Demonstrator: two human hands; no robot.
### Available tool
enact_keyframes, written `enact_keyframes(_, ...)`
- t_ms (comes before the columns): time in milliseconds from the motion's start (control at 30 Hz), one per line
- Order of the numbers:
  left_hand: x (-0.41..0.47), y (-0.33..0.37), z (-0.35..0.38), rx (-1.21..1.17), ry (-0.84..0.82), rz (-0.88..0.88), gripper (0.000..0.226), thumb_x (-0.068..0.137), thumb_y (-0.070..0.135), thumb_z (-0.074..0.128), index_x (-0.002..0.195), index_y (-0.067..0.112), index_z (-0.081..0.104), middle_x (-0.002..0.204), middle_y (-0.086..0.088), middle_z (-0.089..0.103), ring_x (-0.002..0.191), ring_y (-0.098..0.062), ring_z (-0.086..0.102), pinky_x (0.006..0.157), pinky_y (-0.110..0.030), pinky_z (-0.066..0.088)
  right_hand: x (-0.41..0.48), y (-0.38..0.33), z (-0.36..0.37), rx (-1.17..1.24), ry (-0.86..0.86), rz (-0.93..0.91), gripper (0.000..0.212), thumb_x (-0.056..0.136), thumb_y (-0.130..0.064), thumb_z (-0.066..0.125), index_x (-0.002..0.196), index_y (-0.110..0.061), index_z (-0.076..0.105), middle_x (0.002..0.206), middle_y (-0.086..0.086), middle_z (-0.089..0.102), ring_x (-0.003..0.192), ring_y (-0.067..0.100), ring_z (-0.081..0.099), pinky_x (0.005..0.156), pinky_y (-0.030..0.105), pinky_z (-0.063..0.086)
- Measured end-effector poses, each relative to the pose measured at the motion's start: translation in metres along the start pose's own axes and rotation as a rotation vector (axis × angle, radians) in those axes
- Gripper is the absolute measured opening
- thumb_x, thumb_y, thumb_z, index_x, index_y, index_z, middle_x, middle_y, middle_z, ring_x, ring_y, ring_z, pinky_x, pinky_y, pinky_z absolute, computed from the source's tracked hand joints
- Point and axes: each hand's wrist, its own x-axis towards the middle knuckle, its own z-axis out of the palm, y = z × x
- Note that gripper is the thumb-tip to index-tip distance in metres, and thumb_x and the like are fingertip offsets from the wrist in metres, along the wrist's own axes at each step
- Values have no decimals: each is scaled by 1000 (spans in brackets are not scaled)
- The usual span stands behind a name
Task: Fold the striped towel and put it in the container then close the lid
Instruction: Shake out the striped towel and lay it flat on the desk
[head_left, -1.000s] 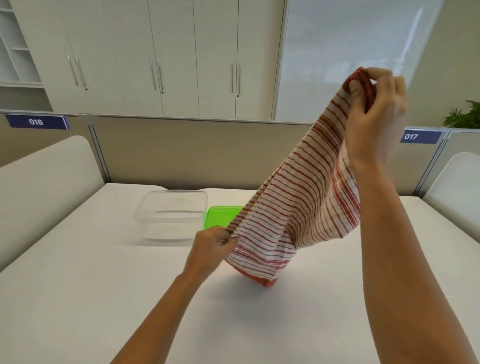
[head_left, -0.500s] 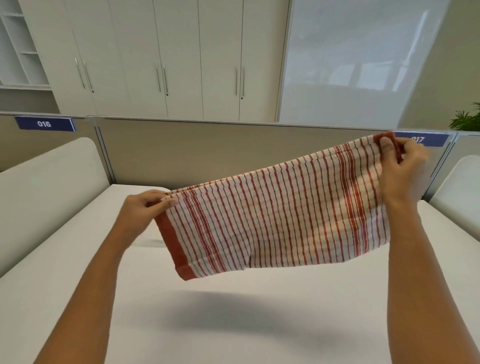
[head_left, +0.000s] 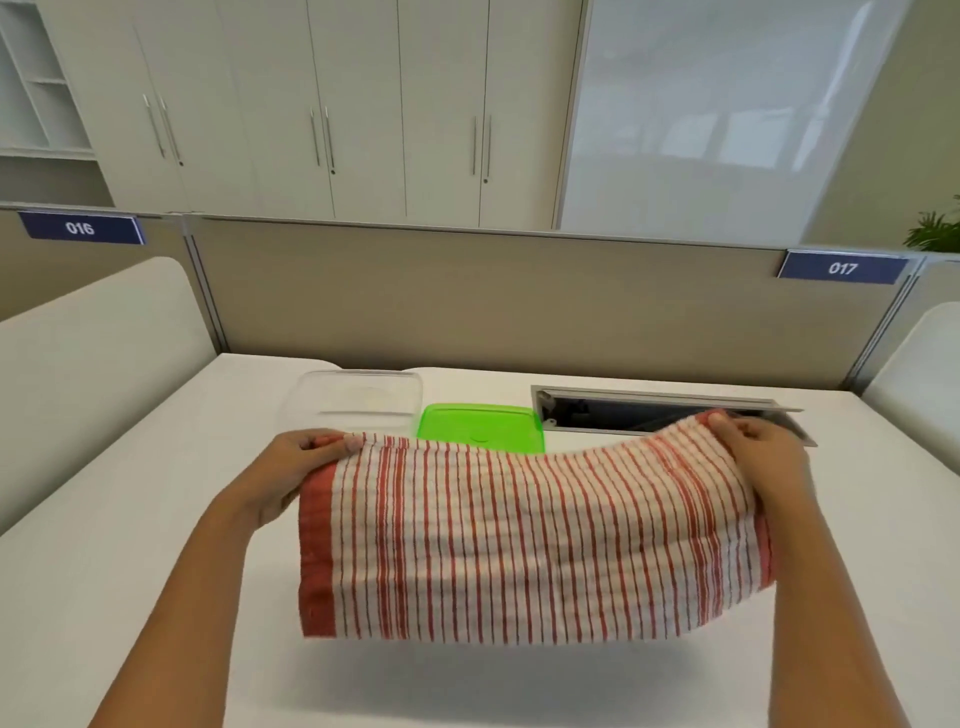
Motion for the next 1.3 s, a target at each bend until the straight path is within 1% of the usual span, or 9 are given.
enact_keyframes(100,12,-23,18,-2,28,-80,27,76,23,73,102,17,69,93,-7,75,75,-14,72,59,-17,55,3,26,23,-100,-133,162,41,93,-40,50,121,-12,58,122,16,62,109,33,58,97,45,44)
enact_keyframes(167,23,-36,31,-84,93,-112,35,80,14,70,114,13,62,97,-11,70,78,-17,67,67,-23,54,2,40,39,-121,-170,198,38,95,-36,48,121,-11,57,121,16,63,107,32,59,97,47,46)
enact_keyframes(333,37,-57,47,-261,207,-218,47,88,15,60,131,3,46,117,-19,61,88,-22,58,75,-31,46,-1,61,58,-40,-110,259,32,96,-28,47,122,-11,56,120,17,63,105,34,60,95,48,48)
enact_keyframes(500,25,-77,48,-72,100,-386,30,87,17,62,108,-4,63,114,-25,66,81,-25,65,75,-33,49,-12,87,55,-55,-255,314,41,92,-34,54,123,-7,56,116,18,64,104,35,61,98,51,47)
enact_keyframes(600,14,-82,44,7,29,-447,35,85,21,65,111,-2,62,101,-17,70,85,-26,67,72,-32,51,-22,102,48,-76,-357,325,40,89,-36,57,116,-6,59,103,15,69,92,33,66,91,49,52)
enact_keyframes(700,4,-91,46,164,32,-415,38,87,28,61,116,3,60,105,-14,69,91,-25,66,79,-34,52,-30,115,44,-121,-387,314,39,88,-37,60,115,-9,56,99,12,69,86,29,67,85,45,54)
enact_keyframes(833,-3,-103,60,570,264,-230,40,95,34,43,121,5,55,122,-17,63,106,-32,60,94,-42,46,-42,123,49,-232,-279,187,34,92,-37,51,117,-14,52,93,3,64,77,21,62,75,36,51)
enact_keyframes(1067,-18,-117,69,703,423,-34,35,96,36,39,113,10,56,99,-12,70,73,-18,57,71,-35,51,-59,133,57,-306,-46,66,29,96,-38,42,112,-19,56,99,8,72,66,18,60,61,27,46)
enact_keyframes(1300,-26,-120,69,729,453,-86,42,94,39,42,129,16,45,111,-13,68,92,-30,67,77,-41,54,-63,135,51,-265,-18,96,34,92,-43,48,115,-19,55,99,9,72,71,21,61,68,35,50)
